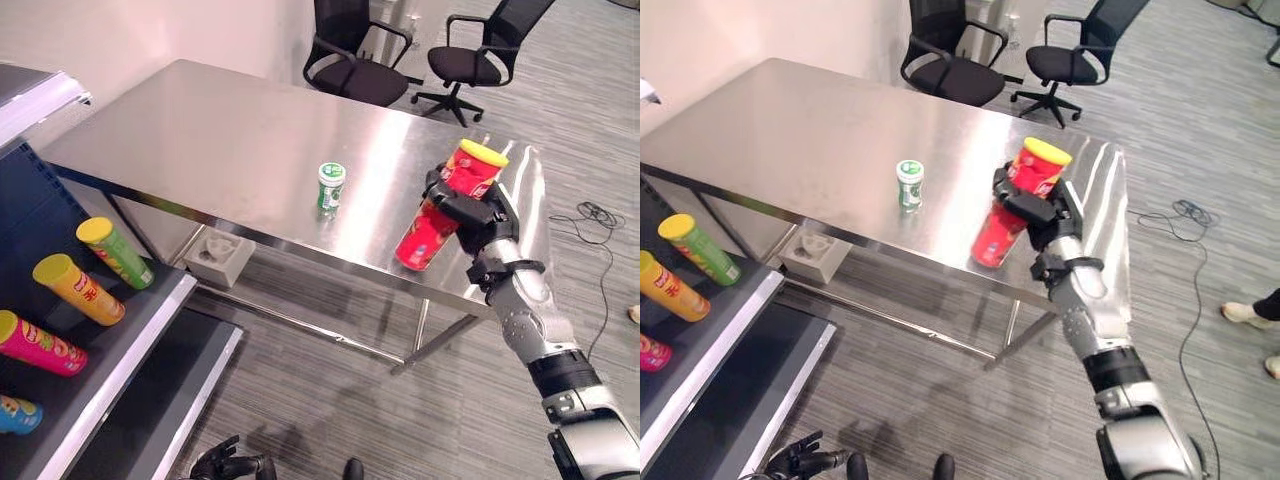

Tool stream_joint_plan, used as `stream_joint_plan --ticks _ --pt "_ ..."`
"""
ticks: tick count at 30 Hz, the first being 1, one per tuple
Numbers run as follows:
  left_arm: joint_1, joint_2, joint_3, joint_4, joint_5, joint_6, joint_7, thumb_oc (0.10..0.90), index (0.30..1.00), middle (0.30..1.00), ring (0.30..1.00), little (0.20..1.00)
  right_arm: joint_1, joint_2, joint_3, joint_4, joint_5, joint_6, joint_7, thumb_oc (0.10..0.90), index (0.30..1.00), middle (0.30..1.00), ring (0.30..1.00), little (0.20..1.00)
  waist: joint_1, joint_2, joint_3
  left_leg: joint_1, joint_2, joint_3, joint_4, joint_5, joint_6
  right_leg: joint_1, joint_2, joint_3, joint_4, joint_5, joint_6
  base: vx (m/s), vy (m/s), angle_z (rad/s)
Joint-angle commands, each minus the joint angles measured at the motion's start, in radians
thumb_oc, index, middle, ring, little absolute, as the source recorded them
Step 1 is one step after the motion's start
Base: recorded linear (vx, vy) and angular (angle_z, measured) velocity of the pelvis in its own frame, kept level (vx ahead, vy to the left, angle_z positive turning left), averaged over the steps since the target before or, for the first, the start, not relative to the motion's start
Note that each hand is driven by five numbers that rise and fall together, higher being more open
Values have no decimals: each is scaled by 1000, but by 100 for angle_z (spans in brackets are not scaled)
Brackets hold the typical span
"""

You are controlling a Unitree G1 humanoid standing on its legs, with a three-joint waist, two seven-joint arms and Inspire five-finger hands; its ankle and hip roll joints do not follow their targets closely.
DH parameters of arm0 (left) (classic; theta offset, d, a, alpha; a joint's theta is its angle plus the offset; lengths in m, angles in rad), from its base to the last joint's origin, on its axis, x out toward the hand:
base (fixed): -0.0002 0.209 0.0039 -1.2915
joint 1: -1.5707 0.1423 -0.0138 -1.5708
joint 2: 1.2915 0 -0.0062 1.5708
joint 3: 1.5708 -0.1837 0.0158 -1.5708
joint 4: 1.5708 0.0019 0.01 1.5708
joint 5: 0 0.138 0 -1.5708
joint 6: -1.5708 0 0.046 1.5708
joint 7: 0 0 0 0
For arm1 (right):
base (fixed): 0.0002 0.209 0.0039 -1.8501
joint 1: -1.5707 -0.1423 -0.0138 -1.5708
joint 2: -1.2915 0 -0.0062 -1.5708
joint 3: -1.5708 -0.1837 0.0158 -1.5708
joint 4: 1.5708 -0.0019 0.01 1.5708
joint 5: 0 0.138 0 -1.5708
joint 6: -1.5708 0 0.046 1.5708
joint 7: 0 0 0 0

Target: Put the goods on the table back onto the shelves and tidy them up.

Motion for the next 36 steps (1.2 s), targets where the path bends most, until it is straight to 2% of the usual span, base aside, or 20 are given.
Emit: stream_joint_plan --ticks 1,9,14,16,17,18,20,21,22,23,24,27,29,30,31,32,33,34,35,36 --pt "-72 -8 -44 40 69 -42 8 800 900 900 900 900 -87 -67 -105 -112 -52 -181 13 400 300 300 300 300 -1 -30 -25 107 7 25 7 -108 -50 43 -60 11 43 -28 103 -15 4 11" --pt "-66 -9 -21 21 120 -50 19 800 900 900 900 900 45 -131 -208 -417 -122 -222 17 400 300 300 300 300 -8 -44 -30 104 -4 23 7 -115 -35 42 -70 15 29 -14 115 -27 17 6" --pt "-68 -7 -12 21 164 -56 32 800 900 900 900 900 79 -72 -202 -626 -185 -241 42 400 300 300 300 300 -21 -27 -12 106 -21 21 7 -128 -9 12 -81 43 89 -7 128 -60 47 0" --pt "-73 -3 -14 21 199 -59 44 800 900 900 900 900 76 -11 -136 -746 -227 -233 69 400 300 300 300 300 -41 2 31 105 -19 34 7 -119 12 -76 -81 89 245 -10 139 -209 124 -30" --pt "-71 -3 -22 15 210 -62 50 800 900 900 900 900 75 36 -59 -798 -213 -227 100 400 300 300 300 300 -46 14 52 104 -15 46 7 -106 16 -125 -82 103 325 14 157 -194 59 -54" --pt "-72 0 -26 8 211 -63 52 800 900 900 900 900 83 44 -26 -818 -216 -218 113 400 300 300 300 300 -50 20 61 102 -10 43 7 -100 15 -139 -77 122 348 20 165 -168 -31 -54" --pt "-87 6 -31 4 206 -70 49 800 900 900 900 900 113 63 45 -863 -198 -202 152 400 300 300 300 300 -67 25 67 95 -1 13 7 -89 11 -134 -48 224 349 -22 165 -99 -115 2" --pt "-96 16 -30 1 206 -70 49 800 900 900 900 900 142 66 95 -898 -185 -189 180 400 300 300 300 300 -74 20 61 87 4 -15 7 -82 10 -110 -18 321 313 -59 143 -60 -114 61" --pt "-95 17 -30 1 206 -70 48 800 900 900 900 900 142 67 95 -898 -186 -189 180 400 300 300 300 300 -74 19 61 88 3 -15 7 -82 10 -109 -18 321 313 -59 143 -46 -301 98" --pt "-100 19 -35 10 224 -66 47 800 900 900 900 900 136 107 197 -891 -191 -156 188 400 300 300 300 300 -40 3 45 83 17 -39 7 -72 7 -60 -12 326 247 -108 106 -10 -228 74" --pt "-100 19 -35 10 224 -66 48 800 900 900 900 900 135 108 198 -889 -191 -157 188 400 300 300 300 300 -43 3 45 83 17 -42 7 -72 6 -57 -12 323 246 -108 106 -34 -352 49" --pt "-122 12 -62 2 238 -65 44 800 900 900 900 900 115 146 281 -837 -221 -127 180 400 300 300 300 300 -17 -19 46 49 39 -99 7 -41 -8 -8 -4 305 167 -117 91 -51 -239 62" --pt "-143 7 -92 -18 251 -69 58 800 900 900 900 900 97 164 315 -800 -242 -125 165 400 300 300 300 300 4 -24 55 12 40 -139 15 -15 -12 12 -5 273 141 -116 80 -189 -209 99" --pt "-179 6 -106 -61 201 -72 86 800 900 900 900 900 87 147 320 -746 -305 -135 121 400 300 300 300 300 6 -28 86 -101 56 -145 93 -1 -31 6 -39 194 142 -116 70 -289 -141 139" --pt "-179 6 -106 -61 201 -72 86 800 900 900 900 900 86 148 321 -745 -305 -136 121 400 300 300 300 300 4 -27 83 -107 56 -147 95 1 -31 2 -38 192 141 -114 69 -328 -36 192" --pt "-180 1 -104 -61 183 -72 89 800 900 900 900 900 83 150 328 -729 -314 -138 112 400 300 300 300 300 -6 -28 79 -114 73 -110 119 -12 -32 -8 -53 169 138 -105 71 -76 33 176" --pt "-180 1 -104 -61 183 -72 89 800 900 900 900 900 83 150 328 -729 -314 -138 112 400 300 300 300 300 -6 -28 79 -114 73 -110 119 -12 -32 -8 -53 169 138 -105 71 -144 129 189" --pt "-171 -4 -85 -48 174 -71 97 800 900 900 900 900 82 149 350 -719 -323 -135 108 400 300 300 300 300 -22 -32 73 -89 103 -60 170 -60 -42 -18 -87 135 130 -83 76 -78 94 115" --pt "-172 -4 -85 -48 174 -71 97 800 900 900 900 900 81 149 350 -719 -323 -135 108 400 300 300 300 300 -23 -32 71 -92 104 -60 170 -58 -42 -20 -87 134 128 -80 76 -112 153 92" --pt "-172 -5 -74 -41 171 -73 102 800 900 900 900 900 81 144 353 -713 -333 -135 110 400 300 300 300 300 -27 -34 69 -73 125 -49 200 -81 -50 -30 -109 119 124 -70 77 -70 173 51"
